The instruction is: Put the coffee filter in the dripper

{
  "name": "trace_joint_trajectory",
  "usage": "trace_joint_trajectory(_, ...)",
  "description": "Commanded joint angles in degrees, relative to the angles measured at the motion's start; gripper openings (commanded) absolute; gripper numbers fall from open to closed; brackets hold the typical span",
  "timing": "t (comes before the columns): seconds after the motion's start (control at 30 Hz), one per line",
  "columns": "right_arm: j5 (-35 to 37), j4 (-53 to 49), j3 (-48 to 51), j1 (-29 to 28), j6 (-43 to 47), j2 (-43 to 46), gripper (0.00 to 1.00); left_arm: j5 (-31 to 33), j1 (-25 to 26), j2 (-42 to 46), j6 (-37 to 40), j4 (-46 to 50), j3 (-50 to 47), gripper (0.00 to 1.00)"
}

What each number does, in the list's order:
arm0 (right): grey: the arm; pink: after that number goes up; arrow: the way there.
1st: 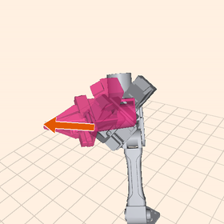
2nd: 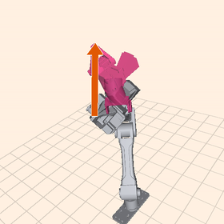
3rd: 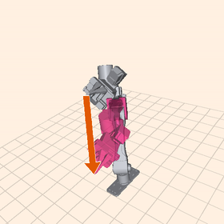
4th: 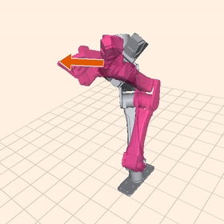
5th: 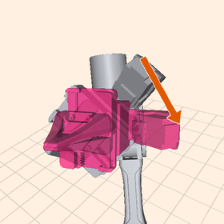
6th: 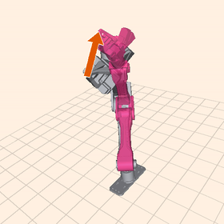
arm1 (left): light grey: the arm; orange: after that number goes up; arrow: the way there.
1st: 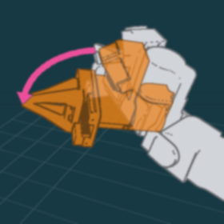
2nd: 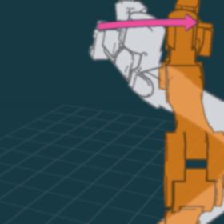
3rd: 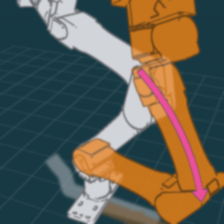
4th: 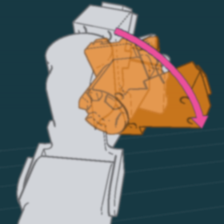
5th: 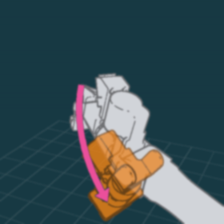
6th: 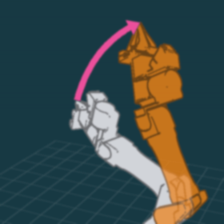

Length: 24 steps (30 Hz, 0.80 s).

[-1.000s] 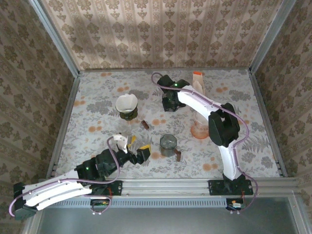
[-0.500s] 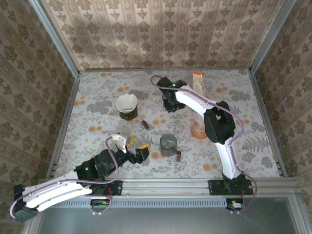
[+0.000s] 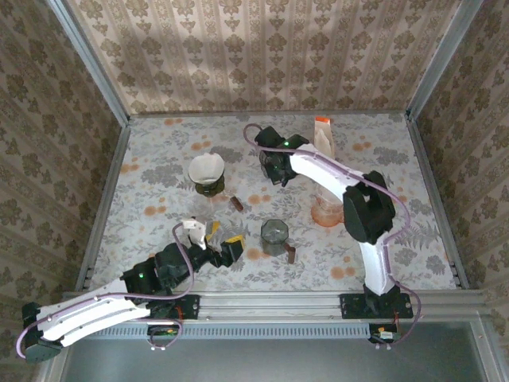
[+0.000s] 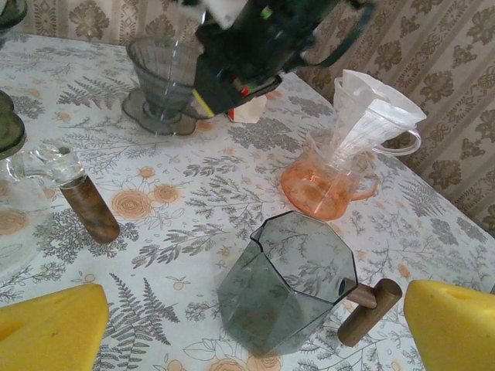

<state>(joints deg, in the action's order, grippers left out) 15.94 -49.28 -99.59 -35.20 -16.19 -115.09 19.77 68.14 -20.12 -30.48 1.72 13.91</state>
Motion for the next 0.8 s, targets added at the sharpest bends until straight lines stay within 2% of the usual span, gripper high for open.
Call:
trace_joint_trajectory(0.0, -0.97, 2.95, 3.92, -2.02, 0.55, 10.58, 0.14, 0.17, -0.46, 0.28, -1.25, 1.63, 1.82, 1.0)
trace_joint_trajectory(0.2, -2.68, 1.4, 14.22, -6.96, 0.23, 25.26, 0.14, 0.71, -0.64, 0.27, -1.56, 3.11, 2.7, 1.0)
trace_joint_trajectory(0.43, -6.86, -8.76, 20.78, -12.91, -1.39, 36.93, 0.14, 1.45, -0.84, 0.32, -2.39, 3.81, 2.87, 1.0)
trace_joint_trajectory(0.6, -9.6, -16.38, 21.03, -16.96, -2.92, 38.72, 0.14, 1.97, -1.07, 0.0, -2.69, 3.99, 2.88, 1.0)
trace_joint_trajectory(0.77, -11.31, -18.61, 21.71, -19.85, -4.03, 37.5, 0.15, 1.63, -1.16, -0.49, -2.98, 3.46, 2.53, 1.0)
